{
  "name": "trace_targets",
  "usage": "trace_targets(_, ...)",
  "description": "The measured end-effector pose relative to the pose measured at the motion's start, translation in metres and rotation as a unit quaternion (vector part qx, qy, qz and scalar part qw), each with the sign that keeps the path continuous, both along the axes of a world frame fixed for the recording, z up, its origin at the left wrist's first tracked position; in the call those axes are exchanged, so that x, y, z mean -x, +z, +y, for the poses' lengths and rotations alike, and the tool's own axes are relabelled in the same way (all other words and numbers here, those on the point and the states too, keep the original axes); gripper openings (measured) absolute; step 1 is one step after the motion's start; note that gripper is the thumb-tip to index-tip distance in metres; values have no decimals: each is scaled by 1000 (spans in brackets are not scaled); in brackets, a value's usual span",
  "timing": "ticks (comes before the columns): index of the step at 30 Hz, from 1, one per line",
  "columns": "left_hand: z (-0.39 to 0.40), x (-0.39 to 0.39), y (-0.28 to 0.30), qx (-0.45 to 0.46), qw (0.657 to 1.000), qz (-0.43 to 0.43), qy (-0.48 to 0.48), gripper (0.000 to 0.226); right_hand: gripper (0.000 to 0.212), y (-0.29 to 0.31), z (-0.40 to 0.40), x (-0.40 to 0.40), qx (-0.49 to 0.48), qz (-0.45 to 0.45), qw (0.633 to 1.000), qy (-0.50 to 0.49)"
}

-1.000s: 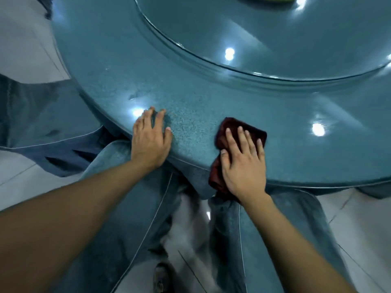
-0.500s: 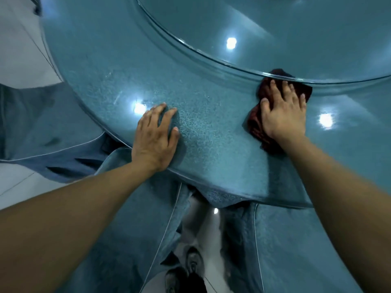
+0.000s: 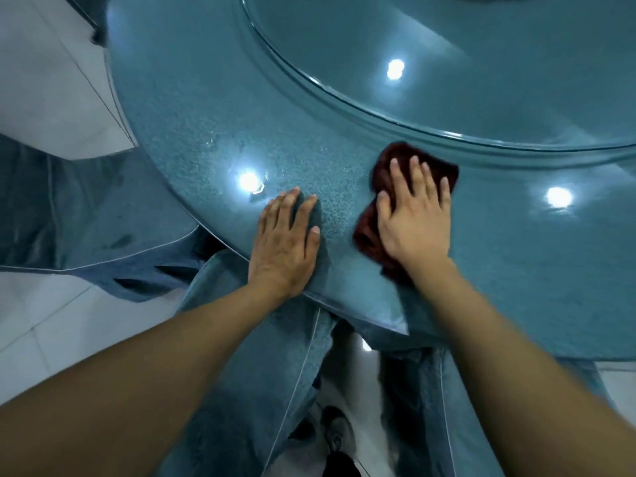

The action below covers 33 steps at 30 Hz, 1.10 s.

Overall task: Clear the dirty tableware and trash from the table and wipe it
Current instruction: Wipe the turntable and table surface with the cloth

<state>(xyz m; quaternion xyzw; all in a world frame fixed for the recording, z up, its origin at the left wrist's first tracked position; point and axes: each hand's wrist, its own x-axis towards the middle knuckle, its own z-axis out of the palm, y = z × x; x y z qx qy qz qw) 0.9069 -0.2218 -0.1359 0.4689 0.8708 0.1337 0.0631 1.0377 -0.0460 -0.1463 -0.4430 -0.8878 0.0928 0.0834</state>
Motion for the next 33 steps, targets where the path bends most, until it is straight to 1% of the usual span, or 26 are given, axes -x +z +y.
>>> trace_targets(2,-4,5,1,17,1000,-10,-24,63,63,1,34,36,11,-10,1000,4)
trace_targets(4,-8,14,3,47,996,-24,-76,72,64,3,57,55,6,-17,1000,7)
trace_targets(5,-11,21,6,57,993,-35,-98,74,63,2,62,59,-3,-19,1000,3)
trace_targets(7,-18,40,13,54,990,-37,-125,72,64,1,51,60,-7,-16,1000,-3)
trace_targets(9,-29,67,16,49,991,-8,-122,68,66,2,17,61,10,-13,1000,2)
trace_targets(12,-53,113,11,24,995,15,-100,61,65,1,-62,55,7,-7,1000,14)
trace_targets(15,-74,152,4,-5,995,16,-103,55,62,1,-130,51,-3,-10,1000,-20)
trace_targets(17,-84,173,1,-23,995,21,-99,54,61,1,-146,51,-4,-20,999,-45)
trace_targets(20,-82,207,-3,-28,996,29,-83,52,60,3,-146,53,-2,-32,998,-60)
trace_targets(23,-64,244,-7,-15,998,39,-56,47,61,1,-138,57,-1,-28,997,-76)
trace_targets(26,-54,271,-10,-4,999,40,-29,48,61,0,-127,62,1,-30,993,-115)
trace_targets(30,-38,289,-8,-35,998,48,-35,47,62,0,-100,74,0,-30,987,-156)
trace_targets(33,-31,291,-12,-64,996,44,-50,46,64,-1,-58,91,-6,-21,984,-179)
